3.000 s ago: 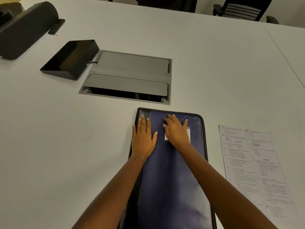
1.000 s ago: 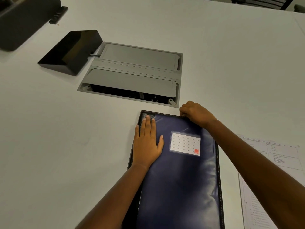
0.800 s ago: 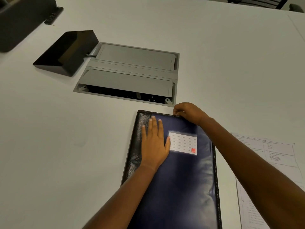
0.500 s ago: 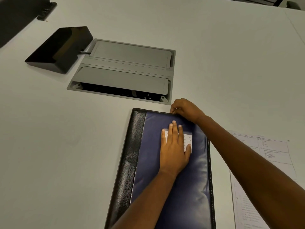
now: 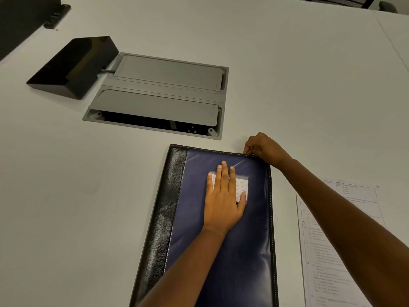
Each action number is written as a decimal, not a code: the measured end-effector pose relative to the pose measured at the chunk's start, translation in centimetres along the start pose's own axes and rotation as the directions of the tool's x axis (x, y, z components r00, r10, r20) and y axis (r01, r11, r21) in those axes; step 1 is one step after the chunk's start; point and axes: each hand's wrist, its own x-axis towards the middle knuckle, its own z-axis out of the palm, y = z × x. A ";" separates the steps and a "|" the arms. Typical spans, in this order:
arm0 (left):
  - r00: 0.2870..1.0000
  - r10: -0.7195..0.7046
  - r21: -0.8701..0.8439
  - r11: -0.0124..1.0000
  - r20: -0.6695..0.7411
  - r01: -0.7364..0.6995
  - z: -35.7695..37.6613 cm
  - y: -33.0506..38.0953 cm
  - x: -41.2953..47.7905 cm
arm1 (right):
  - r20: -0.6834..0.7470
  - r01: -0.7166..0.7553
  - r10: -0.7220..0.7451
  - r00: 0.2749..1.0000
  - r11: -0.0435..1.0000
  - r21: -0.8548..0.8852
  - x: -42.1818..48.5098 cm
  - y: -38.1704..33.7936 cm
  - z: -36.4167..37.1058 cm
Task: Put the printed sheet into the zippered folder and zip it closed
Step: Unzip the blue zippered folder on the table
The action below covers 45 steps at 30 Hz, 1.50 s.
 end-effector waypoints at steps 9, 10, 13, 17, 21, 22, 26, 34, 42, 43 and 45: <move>1.000 0.007 0.031 1.000 -0.017 -0.006 0.1 0.1 -0.1 | -0.078 -0.105 0.116 0.990 0.986 0.133 -3.6 3.0 -0.9; 1.000 0.005 0.035 0.999 -0.020 -0.004 0.1 0.1 -0.1 | -0.111 -0.117 0.134 0.985 0.982 0.149 -4.1 3.0 -0.7; 1.000 0.003 0.044 0.999 -0.025 -0.002 0.1 0.1 -0.1 | -0.204 -0.159 0.200 0.958 0.967 0.199 -5.4 2.8 0.4; 1.000 0.006 0.048 0.999 -0.027 -0.005 0.2 0.1 -0.1 | -0.312 -0.224 0.311 0.898 0.932 0.284 -7.5 2.1 1.8; 1.000 0.008 0.053 0.999 -0.018 -0.007 0.3 0.1 -0.1 | -0.381 -0.260 0.399 0.834 0.893 0.368 -9.7 1.5 3.9; 1.000 0.008 0.052 0.999 -0.014 -0.007 0.3 0.1 0.0 | -0.398 -0.265 0.417 0.817 0.885 0.384 -10.0 1.4 4.4; 1.000 0.011 0.047 0.999 0.008 -0.012 0.1 0.3 -0.2 | -0.440 -0.260 0.455 0.775 0.863 0.434 -10.3 0.6 5.3; 0.999 0.028 -0.014 1.000 0.031 -0.027 0.6 2.7 -3.6 | -0.440 -0.277 0.492 0.751 0.839 0.468 -10.7 -0.2 5.0; 0.997 0.065 -0.019 0.998 0.039 -0.065 1.2 4.7 -8.1 | -0.440 -0.365 0.482 0.758 0.872 0.327 -11.9 -1.2 4.6; 0.997 0.062 -0.024 0.998 0.046 -0.061 1.1 4.7 -8.1 | -0.443 -0.369 0.476 0.760 0.876 0.310 -12.2 -1.3 4.7; 0.997 0.060 -0.036 0.998 0.057 -0.058 1.0 4.7 -8.0 | -0.444 -0.382 0.474 0.760 0.879 0.284 -12.9 -1.7 5.1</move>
